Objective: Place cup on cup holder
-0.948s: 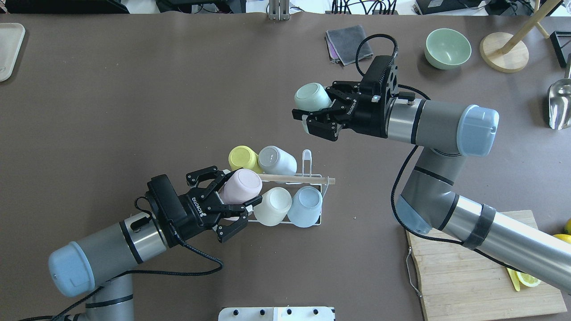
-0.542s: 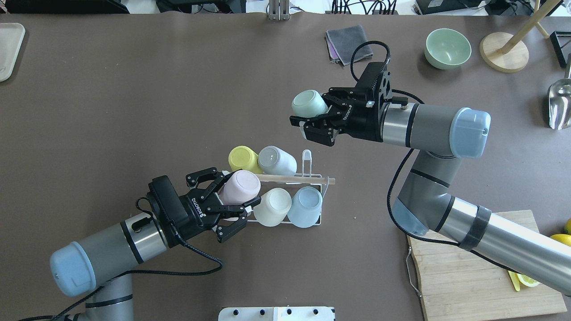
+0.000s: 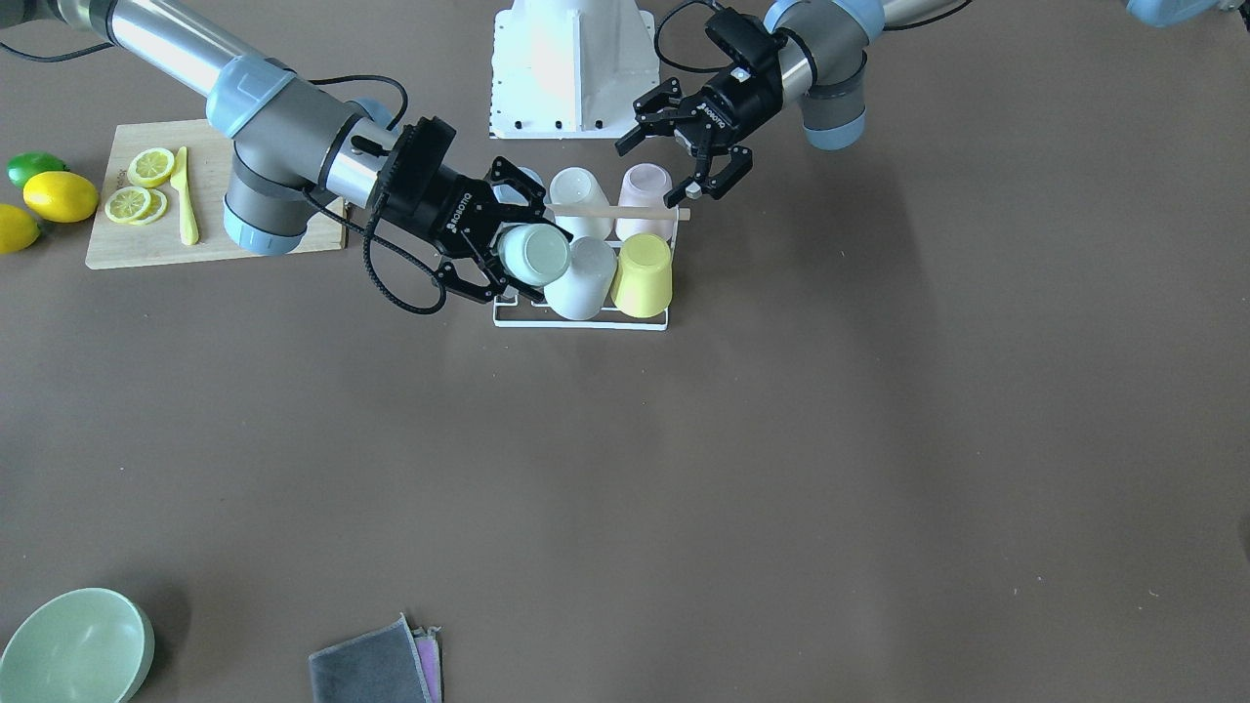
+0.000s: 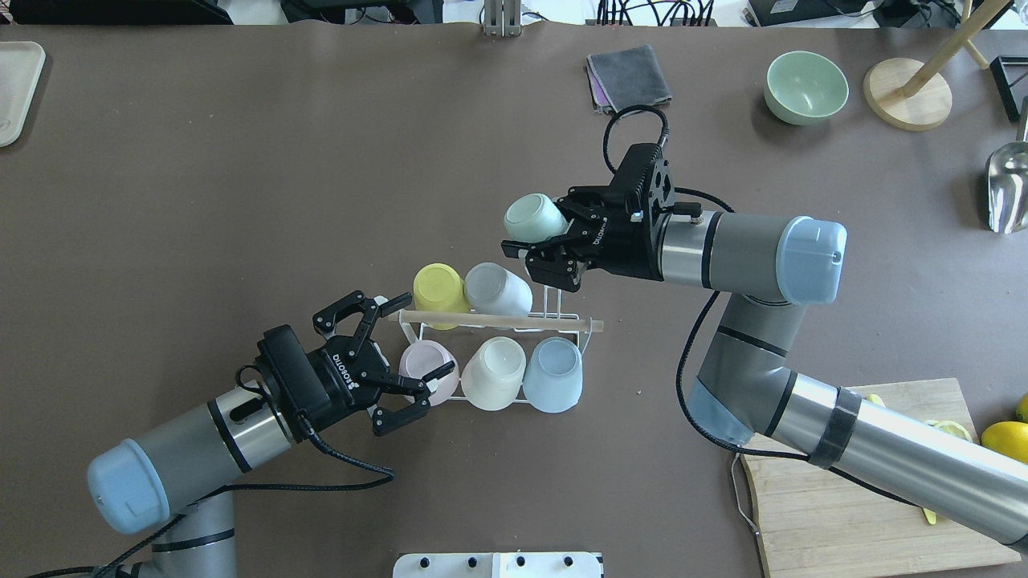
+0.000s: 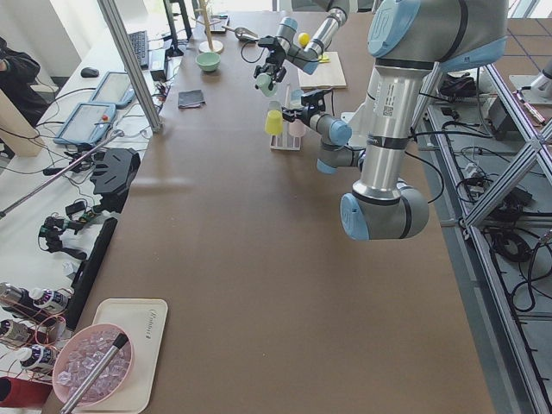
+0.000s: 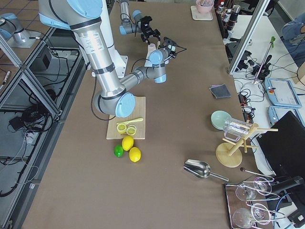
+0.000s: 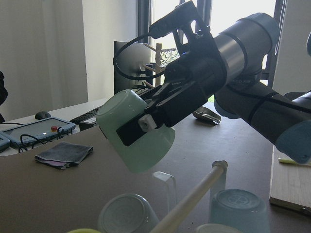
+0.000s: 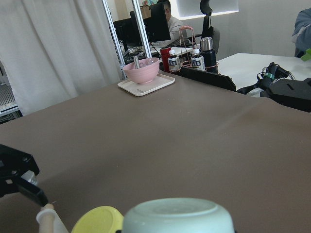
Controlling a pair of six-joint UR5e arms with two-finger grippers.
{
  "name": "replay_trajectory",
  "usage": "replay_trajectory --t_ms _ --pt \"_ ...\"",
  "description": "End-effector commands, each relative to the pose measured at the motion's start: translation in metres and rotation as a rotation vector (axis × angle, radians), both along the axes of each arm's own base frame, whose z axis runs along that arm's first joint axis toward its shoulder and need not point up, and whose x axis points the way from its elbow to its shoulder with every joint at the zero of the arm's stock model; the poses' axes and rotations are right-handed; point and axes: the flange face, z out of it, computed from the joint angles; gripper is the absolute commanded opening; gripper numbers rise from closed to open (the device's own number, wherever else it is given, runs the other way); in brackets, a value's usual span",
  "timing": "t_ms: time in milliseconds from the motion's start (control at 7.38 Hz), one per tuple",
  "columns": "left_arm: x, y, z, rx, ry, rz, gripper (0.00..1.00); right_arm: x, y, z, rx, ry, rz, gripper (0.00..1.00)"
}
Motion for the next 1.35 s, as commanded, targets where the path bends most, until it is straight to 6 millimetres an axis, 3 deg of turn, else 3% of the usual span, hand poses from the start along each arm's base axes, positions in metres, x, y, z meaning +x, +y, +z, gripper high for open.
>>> replay_trajectory --t_ms 0,406,542,677,812,948,1083,1219 --pt "-0.007 0.0 -0.005 0.007 0.019 -0.024 0.98 -0.009 0.007 0.005 0.004 0.012 -0.013 0.0" --pt "-0.038 -0.015 -0.025 0.015 0.053 -0.056 0.98 -0.012 0.016 0.015 0.014 0.022 -0.024 0.0" --pt "-0.053 -0.036 -0.037 0.022 0.0 -0.069 0.98 -0.013 0.019 0.016 0.015 0.021 -0.029 0.0" --pt "-0.074 -0.069 -0.044 0.014 -0.095 -0.098 0.98 -0.012 0.021 0.016 0.015 0.019 -0.029 0.0" --pt "-0.086 -0.091 -0.036 -0.004 -0.156 -0.115 0.98 -0.011 0.02 0.017 0.014 0.021 -0.027 0.0" --pt "-0.09 -0.091 -0.009 -0.118 -0.135 -0.034 0.98 -0.01 0.021 0.018 0.032 0.027 -0.022 0.0" --pt "-0.097 -0.104 0.012 -0.202 -0.164 -0.043 0.98 -0.011 0.021 0.018 0.036 0.03 -0.022 0.11" --pt "-0.112 -0.13 0.019 -0.245 -0.241 -0.091 0.98 -0.011 0.021 0.019 0.033 0.029 -0.022 0.98"
